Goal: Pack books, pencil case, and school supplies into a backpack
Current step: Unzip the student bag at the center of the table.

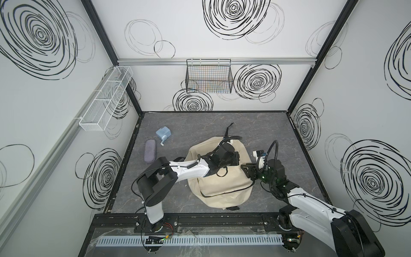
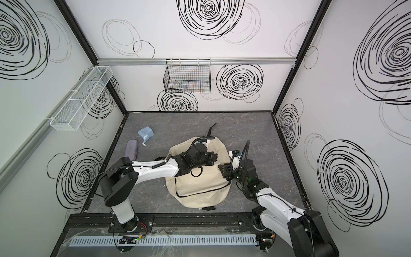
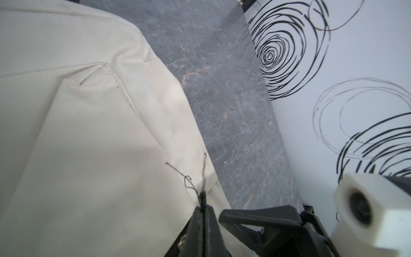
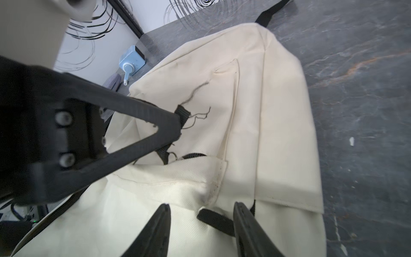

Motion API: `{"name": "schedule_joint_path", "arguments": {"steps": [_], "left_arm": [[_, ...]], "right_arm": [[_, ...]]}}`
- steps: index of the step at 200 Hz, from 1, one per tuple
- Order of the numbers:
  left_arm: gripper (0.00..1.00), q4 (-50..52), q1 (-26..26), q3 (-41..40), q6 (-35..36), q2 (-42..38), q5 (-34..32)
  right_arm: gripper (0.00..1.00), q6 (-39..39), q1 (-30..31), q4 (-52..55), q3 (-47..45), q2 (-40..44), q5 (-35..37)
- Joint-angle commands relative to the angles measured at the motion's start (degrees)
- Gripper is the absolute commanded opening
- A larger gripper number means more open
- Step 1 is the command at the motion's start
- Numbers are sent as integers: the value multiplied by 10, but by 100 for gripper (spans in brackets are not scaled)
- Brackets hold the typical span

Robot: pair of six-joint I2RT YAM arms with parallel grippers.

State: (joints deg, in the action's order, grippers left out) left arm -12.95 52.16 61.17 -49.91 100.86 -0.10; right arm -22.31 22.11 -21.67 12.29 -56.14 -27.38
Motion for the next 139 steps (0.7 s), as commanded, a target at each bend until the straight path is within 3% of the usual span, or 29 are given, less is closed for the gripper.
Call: {"name": "schedule_joint_path", "arguments": {"steps": [1,42,82,107,139], "left_arm": [[0,-54,0,-25,15,-24,-29],[0,-63,11,-38,36,-50,-27],[0,-62,10,-50,32,-69,-21],[0,-60,9,-51,31,-77,-19],[0,-51,9,-50,29,-77,-18]], "right_arm": [[51,23,1,-35,21,-13,-43],[56,34,12,-61,32,-34,-48],[51,45,17,-74,46,-80,-45],[41,52,18,-68,59,-113,-55],[19,46,19,-89,62,-121,-81]]}}
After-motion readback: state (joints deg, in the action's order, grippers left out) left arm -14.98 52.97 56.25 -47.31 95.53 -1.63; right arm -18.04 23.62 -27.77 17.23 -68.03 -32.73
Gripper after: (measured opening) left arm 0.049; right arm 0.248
